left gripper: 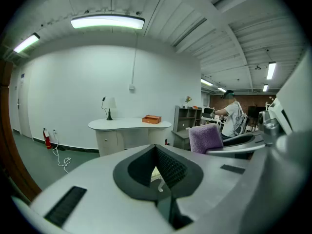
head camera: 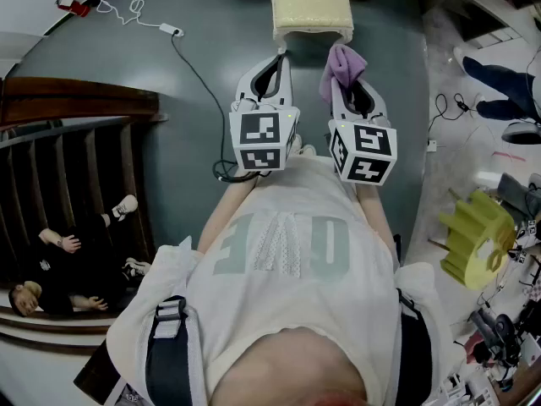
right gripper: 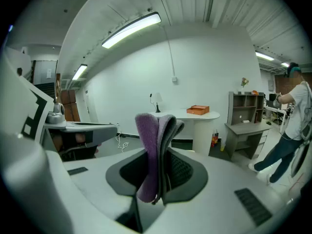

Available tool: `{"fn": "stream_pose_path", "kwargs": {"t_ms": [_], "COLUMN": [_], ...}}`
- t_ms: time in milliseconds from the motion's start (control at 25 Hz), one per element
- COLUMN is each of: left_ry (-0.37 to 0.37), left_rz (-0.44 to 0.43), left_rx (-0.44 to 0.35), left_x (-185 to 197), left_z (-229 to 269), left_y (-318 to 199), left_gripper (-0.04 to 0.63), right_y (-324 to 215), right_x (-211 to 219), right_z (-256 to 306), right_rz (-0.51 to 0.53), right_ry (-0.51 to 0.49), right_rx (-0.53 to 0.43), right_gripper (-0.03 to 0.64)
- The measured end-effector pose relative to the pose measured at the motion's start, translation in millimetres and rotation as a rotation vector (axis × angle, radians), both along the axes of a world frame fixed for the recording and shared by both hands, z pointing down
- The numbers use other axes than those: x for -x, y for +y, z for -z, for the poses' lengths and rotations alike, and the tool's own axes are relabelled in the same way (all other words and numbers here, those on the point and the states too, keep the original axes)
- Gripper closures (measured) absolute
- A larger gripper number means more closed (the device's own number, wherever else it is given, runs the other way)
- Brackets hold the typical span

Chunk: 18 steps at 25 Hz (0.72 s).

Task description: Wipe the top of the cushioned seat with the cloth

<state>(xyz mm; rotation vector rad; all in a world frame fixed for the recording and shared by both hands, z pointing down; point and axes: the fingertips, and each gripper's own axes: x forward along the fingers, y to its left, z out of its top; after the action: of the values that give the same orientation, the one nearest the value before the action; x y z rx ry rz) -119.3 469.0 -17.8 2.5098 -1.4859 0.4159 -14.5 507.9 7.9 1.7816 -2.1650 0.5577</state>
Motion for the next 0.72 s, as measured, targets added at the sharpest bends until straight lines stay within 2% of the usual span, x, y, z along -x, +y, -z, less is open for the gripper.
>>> {"fn": "stream_pose_path", "kwargs": {"t_ms": [520, 720], "left_ry": [0.017, 0.031], "left_rz": [0.002, 0.007], "left_rx": [0.004, 0.01], "left_x": [10, 18], "left_z": [0, -2], "left_y": [-11, -22], "left_gripper": [0.589, 0.589], "right_y": [-10, -23], "right_x": [8, 7], "right_z": [-1, 2], "right_rz": [0.003, -0.019], "right_ry": [0.017, -0.017], "right_rx": [0.003, -0.01], "right_gripper": [0.526, 0.526]}}
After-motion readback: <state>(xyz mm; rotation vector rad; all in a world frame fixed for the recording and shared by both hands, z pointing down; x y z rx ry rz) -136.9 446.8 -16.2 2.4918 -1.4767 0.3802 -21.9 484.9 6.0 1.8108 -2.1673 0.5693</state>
